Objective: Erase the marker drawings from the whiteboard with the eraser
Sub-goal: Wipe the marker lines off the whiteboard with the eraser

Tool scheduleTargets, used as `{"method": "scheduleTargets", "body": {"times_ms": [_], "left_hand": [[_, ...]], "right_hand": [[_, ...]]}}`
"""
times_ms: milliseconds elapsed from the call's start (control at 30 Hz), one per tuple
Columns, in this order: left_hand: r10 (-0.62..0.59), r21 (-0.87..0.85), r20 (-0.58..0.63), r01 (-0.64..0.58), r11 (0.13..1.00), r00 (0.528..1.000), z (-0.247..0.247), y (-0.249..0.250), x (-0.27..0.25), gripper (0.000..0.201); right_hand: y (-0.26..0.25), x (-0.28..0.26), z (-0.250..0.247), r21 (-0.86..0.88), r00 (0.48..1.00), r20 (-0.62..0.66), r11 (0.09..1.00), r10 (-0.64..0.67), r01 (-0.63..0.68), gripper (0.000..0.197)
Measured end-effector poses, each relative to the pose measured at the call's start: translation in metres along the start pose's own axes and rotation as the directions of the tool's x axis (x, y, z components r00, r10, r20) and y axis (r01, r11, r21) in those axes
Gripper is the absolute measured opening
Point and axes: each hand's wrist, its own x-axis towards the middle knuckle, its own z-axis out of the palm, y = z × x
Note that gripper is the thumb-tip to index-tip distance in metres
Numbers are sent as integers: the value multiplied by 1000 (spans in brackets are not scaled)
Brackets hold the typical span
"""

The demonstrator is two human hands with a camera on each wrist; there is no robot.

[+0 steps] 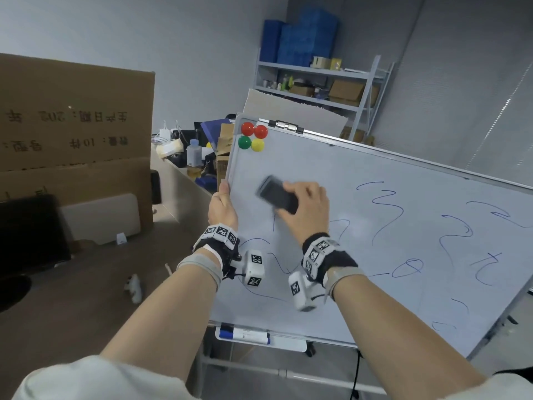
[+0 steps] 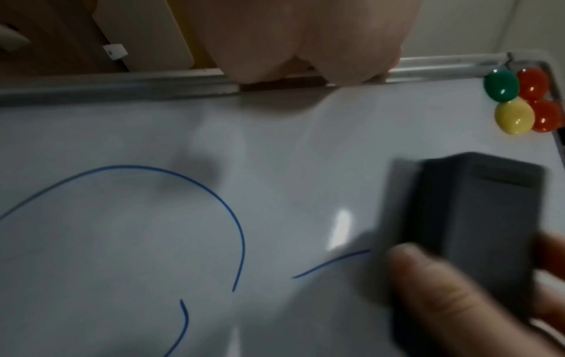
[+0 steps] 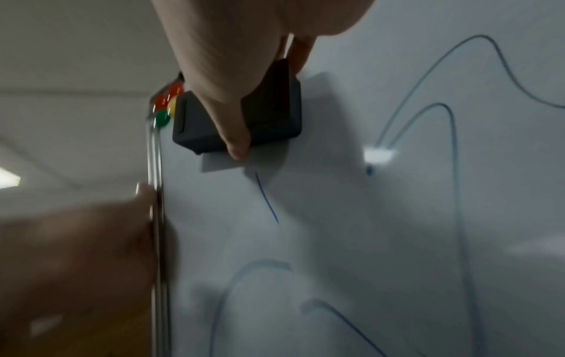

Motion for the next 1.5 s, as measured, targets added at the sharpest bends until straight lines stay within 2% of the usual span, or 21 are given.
{"method": "scheduleTargets", "body": {"times_ms": [67, 100, 133, 233, 300, 367, 433, 533, 600, 667, 767, 833, 966, 1066, 1166, 1233, 1366, 1433, 1500], "left_hand": [[9, -21, 36, -8, 1000, 999, -5, 0, 2, 58], [18, -24, 56, -16, 1000, 998, -6, 0, 3, 55], [24, -22, 71, -23, 999, 997, -7, -1, 2, 52], [-29, 18, 86, 28, 999, 996, -10, -17, -4, 53], [-65, 81, 84, 58, 995, 994, -15, -38, -9, 58], [-89, 142, 88, 76, 987, 992, -22, -60, -12, 60], [-111, 139, 92, 98, 985, 990, -27, -75, -13, 57], [-130, 120, 96, 118, 986, 987, -28, -86, -12, 57], [-138, 125, 106, 124, 984, 985, -28, -86, -13, 57], [-130, 132, 105, 116, 984, 986, -28, -86, -12, 58], [-134, 140, 101, 119, 983, 986, -29, -92, -11, 61], [-154, 160, 116, 134, 978, 981, -31, -100, -13, 63], [-159, 175, 144, 133, 975, 977, -33, -112, -14, 60], [-188, 159, 145, 165, 973, 971, -37, -121, -14, 58], [-230, 191, 162, 198, 961, 960, -43, -134, -20, 52], [-220, 227, 172, 179, 957, 960, -47, -140, -22, 49], [-225, 302, 166, 168, 939, 960, -48, -146, -21, 53], [-246, 435, 161, 155, 887, 956, -48, -150, -22, 54], [-246, 512, 136, 145, 847, 960, -49, -155, -22, 52]], "right_hand": [[0, -16, 11, -53, 986, 119, 991, -112, 119, 54], [1, -14, 10, -64, 982, 139, 988, -131, 141, 55], [1, -6, 6, -58, 986, 119, 991, -115, 123, 55], [0, 26, -11, 11, 997, -80, 1000, -13, 14, 53], [-1, 31, -11, 6, 989, -142, 1000, -30, 31, 53], [-2, 14, 4, -8, 995, -73, 998, -67, 67, 54], [1, -16, 28, -41, 992, 52, 992, -116, 118, 57], [10, -63, 60, -116, 949, 247, 966, -197, 231, 60], [12, -65, 62, -132, 928, 289, 950, -237, 284, 60], [7, -41, 54, -129, 958, 193, 962, -213, 240, 57], [-4, 4, 37, -20, 997, -34, 997, -70, 70, 53], [-8, 9, 38, -9, 994, -49, 995, -101, 101, 54], [-5, -36, 72, -65, 953, 161, 960, -258, 271, 58], [0, -74, 99, -96, 885, 318, 918, -339, 385, 59], [2, -90, 106, -112, 830, 392, 875, -396, 471, 59], [-1, -80, 99, -125, 850, 344, 878, -398, 462, 60], [-13, -40, 75, -144, 953, 105, 944, -284, 297, 59], [-15, -34, 72, -131, 962, 49, 953, -267, 271, 58], [-11, -44, 79, -125, 950, 97, 944, -295, 306, 60]]}}
